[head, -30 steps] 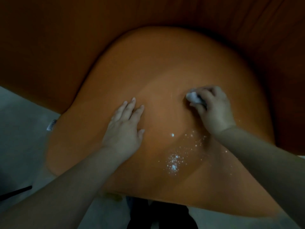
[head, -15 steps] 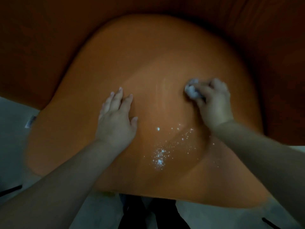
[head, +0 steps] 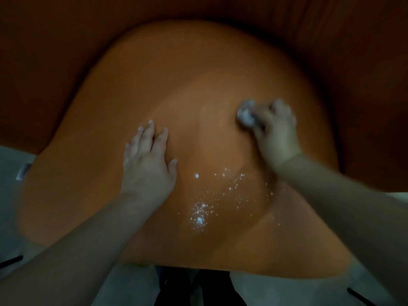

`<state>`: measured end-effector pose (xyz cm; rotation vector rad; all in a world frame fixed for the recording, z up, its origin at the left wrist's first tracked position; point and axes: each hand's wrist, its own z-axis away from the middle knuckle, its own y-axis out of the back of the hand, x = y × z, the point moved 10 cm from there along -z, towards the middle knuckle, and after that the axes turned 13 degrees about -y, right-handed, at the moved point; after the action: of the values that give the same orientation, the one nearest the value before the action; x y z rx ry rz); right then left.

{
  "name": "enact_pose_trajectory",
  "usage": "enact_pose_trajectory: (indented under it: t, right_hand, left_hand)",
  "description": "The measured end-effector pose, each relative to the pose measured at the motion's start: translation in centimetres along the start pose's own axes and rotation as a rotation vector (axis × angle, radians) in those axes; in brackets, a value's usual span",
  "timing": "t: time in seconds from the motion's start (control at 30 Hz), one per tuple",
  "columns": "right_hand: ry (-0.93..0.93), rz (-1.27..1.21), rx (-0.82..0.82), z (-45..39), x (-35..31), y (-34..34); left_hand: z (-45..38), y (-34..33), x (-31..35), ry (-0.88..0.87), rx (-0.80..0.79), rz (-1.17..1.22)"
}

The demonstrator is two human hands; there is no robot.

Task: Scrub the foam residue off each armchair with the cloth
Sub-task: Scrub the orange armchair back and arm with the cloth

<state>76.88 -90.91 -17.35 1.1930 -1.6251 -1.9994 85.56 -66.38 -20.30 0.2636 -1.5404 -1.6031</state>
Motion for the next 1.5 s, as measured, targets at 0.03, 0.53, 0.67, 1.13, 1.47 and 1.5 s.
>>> enact_pose_trajectory:
  t: [0.03,0.53,0.67,1.13,1.47,1.5]
  right_hand:
    - [0.035,-0.016,-0.027,2.9,-0.4,-0.3]
    - [-0.064,-0.067,-0.063,9.7,2.1,1.0]
    - [-0.013,-0.056,-0.1,9.8,2.1,1.9]
    - [-0.327,-0.076,0.115,12.7,6.1,3.6]
    - [-0.528,-0.185,0.134,17.5,5.1,0.4]
    - [-0.492,-0.197,0.114,17.5,4.5,0.3]
  left_hand:
    - [0.0,-0.1,0.2,0.003,0.0,-0.002]
    - [0.1,-0.7,0.9,0.024,-0.05,-0.031]
    - [1.5,-0.9,1.3,-0.027,-0.109,-0.016]
    - [4.6,-1.5,-0.8,-0.076,-0.177,-0.055]
    - [5.0,-1.5,-0.5,-0.125,-0.15,-0.085]
    - [5.0,-1.5,-0.5,-0.123,-0.15,-0.084]
